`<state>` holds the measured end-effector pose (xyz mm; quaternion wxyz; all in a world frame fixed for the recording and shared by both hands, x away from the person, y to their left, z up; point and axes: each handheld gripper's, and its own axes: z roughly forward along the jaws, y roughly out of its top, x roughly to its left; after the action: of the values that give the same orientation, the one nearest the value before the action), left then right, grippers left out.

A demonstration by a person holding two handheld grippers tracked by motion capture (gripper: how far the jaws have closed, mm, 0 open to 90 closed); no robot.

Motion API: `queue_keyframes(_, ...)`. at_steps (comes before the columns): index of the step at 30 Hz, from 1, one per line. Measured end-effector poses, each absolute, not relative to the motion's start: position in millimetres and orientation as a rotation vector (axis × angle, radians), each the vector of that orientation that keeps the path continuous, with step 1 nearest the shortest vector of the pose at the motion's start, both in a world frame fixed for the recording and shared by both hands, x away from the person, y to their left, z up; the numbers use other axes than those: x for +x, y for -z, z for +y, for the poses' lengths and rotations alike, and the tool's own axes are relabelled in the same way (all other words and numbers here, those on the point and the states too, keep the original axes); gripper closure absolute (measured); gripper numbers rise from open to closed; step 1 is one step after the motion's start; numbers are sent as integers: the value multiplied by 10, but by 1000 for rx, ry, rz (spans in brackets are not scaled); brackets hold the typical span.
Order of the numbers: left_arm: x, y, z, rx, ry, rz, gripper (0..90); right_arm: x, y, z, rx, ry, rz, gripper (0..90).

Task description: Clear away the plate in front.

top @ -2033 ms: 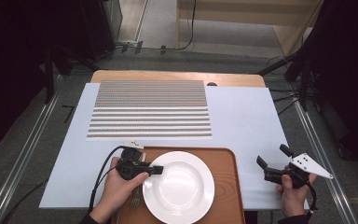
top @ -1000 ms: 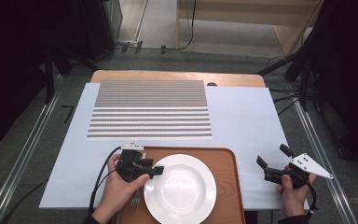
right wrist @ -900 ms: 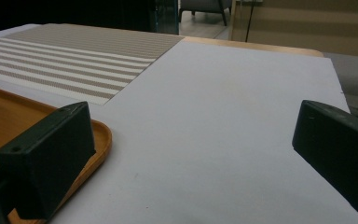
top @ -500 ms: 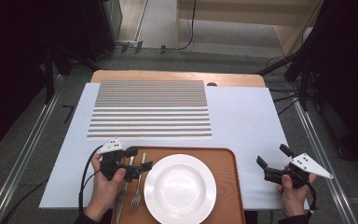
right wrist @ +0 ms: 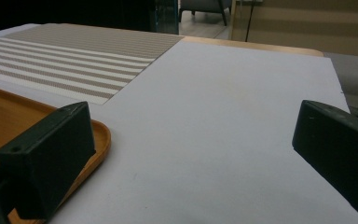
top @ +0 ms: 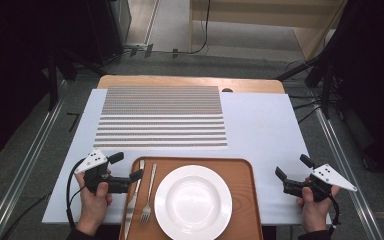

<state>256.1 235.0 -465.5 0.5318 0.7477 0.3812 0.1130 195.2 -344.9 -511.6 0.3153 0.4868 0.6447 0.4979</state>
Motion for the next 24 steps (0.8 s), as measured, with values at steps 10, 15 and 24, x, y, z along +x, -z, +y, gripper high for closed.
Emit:
queue_keyframes(10,2536,4672,2671,1718,-333,943,0,1953,5117,-3451,1283,-1311,1698,0)
queue_keyframes(15,2534,4710,2800,1711,-352,976,0,1953,5117,-3448,1284,-1310,1699,0)
queue_keyframes(24,2499,4725,3010,1684,-382,984,0,1955,5119,-3449,1287,-1309,1698,0)
